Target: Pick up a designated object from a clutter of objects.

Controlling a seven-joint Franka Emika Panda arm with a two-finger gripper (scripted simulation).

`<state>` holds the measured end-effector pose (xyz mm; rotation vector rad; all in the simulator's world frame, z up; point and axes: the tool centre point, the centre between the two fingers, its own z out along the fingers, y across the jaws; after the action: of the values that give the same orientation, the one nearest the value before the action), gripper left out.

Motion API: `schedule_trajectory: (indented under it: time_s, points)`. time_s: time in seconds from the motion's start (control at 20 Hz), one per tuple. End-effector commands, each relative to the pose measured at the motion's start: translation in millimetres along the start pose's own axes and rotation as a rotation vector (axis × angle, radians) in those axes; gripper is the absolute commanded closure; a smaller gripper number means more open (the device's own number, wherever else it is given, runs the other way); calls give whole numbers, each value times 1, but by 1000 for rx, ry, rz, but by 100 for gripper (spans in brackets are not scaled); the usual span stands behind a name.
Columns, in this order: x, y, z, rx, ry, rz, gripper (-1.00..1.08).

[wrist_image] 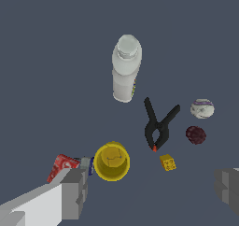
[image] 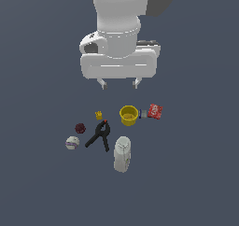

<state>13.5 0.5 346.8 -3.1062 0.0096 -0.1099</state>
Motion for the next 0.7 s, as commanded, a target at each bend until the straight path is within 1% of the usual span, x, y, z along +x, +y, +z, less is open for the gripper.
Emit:
schedule_trajectory:
  time_s: [0.0, 0.35, 0.65]
  points:
    - [2, 3, 3, 1, -1, 5, -92]
    - [16, 25, 26, 4, -8, 39, -92]
    - [34, 61, 63, 6, -17, 91, -92]
